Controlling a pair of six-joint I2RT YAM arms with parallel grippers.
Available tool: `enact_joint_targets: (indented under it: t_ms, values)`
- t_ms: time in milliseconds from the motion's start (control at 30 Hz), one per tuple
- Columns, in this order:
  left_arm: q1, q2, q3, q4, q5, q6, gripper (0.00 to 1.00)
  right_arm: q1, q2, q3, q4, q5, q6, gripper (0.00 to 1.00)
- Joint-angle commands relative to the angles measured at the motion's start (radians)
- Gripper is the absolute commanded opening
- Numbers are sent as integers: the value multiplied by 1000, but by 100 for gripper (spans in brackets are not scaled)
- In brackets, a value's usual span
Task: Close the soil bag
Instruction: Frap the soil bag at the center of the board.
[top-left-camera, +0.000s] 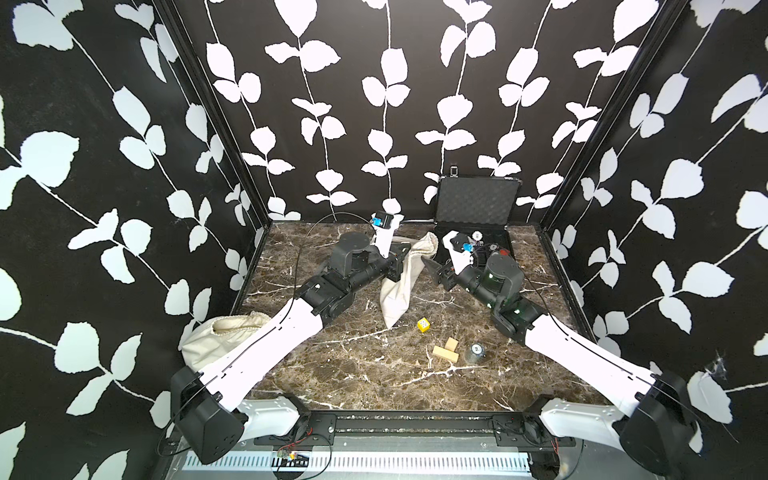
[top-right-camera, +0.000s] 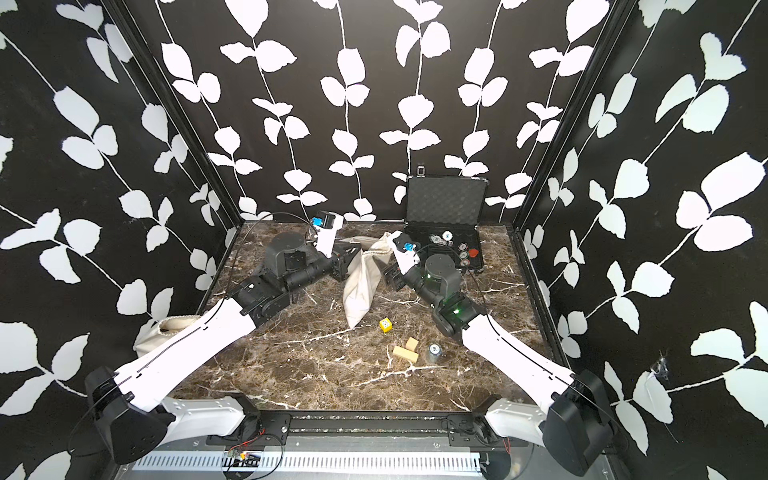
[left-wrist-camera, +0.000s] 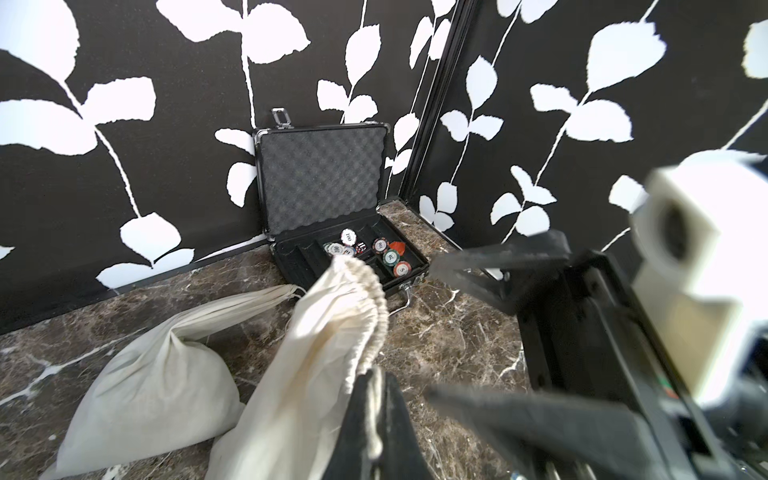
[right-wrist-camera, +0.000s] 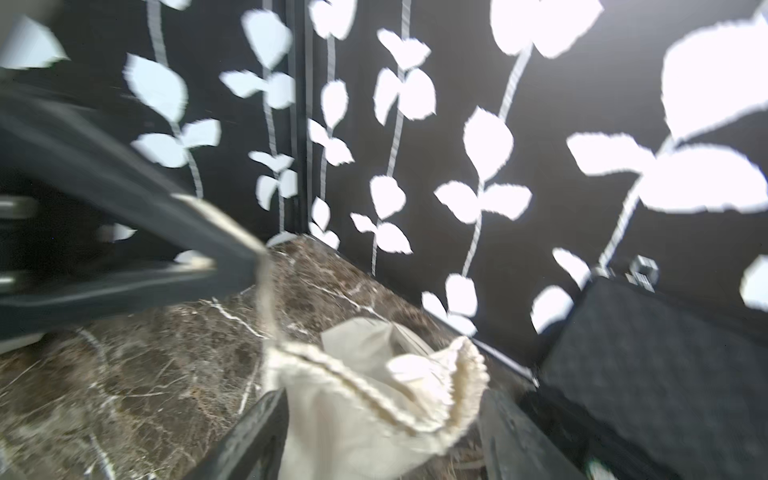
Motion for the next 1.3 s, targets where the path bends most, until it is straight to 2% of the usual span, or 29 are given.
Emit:
enact_joint_targets:
  t_ms: [0,133,267,433,500,633,800,933,1033,1267]
  values:
    - [3,-30,37,6,40,-12,0,25,20,27,71,-49,-102,74]
    - [3,-41,33,19,60,-22,0,28,80,92,64,-141,-115,60]
    - [3,-46,35,15,66,-25,0,37,126,133,88,-181,-110,52]
    - [5,-80,33,15,73,-26,0,36,179,172,61,-95,-145,24]
    - [14,-114,36,11,108,-35,0,23,210,184,30,-59,-163,16]
    - [99,-198,49,7,195,-81,0,-41,295,212,-45,3,-169,14]
    - [123,-293,109,-71,171,-46,0,-118,451,293,-223,157,-168,14]
    - [156,-349,159,-131,110,-26,0,-184,515,328,-325,212,-147,16]
    - [170,-374,183,-162,68,-15,0,-202,465,308,-343,244,-165,18]
    - [195,-376,196,-184,24,-26,0,-204,163,296,-441,295,-216,15]
